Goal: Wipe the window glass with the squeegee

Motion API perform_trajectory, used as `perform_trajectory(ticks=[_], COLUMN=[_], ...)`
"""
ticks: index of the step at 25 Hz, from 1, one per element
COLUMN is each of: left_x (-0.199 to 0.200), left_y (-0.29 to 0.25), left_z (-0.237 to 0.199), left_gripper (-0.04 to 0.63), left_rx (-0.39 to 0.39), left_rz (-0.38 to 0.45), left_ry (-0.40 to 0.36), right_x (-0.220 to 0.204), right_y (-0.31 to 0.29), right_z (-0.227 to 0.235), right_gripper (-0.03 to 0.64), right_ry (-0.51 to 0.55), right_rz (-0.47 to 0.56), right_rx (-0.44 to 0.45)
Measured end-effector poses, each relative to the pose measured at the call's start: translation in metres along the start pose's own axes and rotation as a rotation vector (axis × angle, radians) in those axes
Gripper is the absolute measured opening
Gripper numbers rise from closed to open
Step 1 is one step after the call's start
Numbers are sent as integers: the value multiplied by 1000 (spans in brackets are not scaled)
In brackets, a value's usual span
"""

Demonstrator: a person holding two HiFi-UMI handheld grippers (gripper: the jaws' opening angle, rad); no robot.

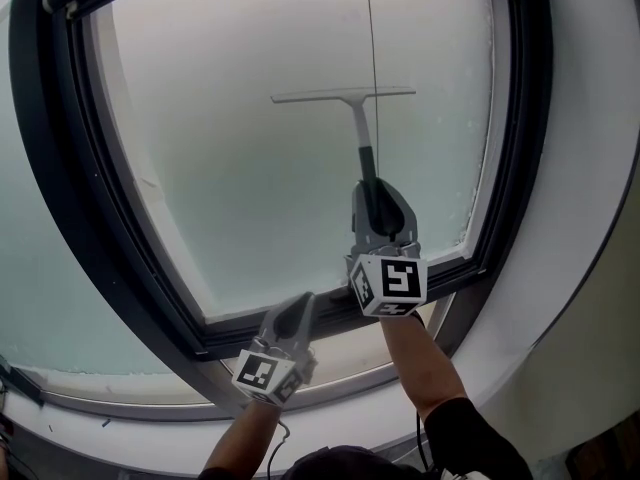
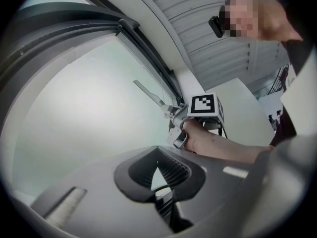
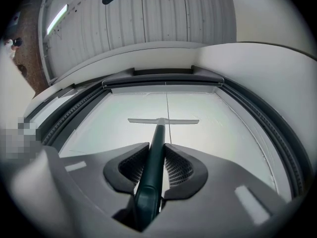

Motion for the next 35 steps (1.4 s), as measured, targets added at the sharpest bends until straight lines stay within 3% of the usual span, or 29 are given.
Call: perform_trajectory(ticks=[11, 35], left_x=[-25, -44], left_y=[12, 19], left_z=[3, 3], left_gripper=[-2, -2], left_rx=[28, 61], left_rz=[-35, -59], left_ry=[58, 101], right_x=[-22, -57], right_y=[29, 81], right_z=[-4, -12], right_gripper=[97, 97], right_ry=[-5, -20], right_rz=[-50, -165], right_rx=[12, 30])
Point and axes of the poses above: the fingertips, and each gripper's own axes: y backward along the fingers, z to its right, x out of its top, the point moved 9 cm from there along y, backward along the fingers, and after that the axes turned 13 degrees about y, right-handed, at the moved point
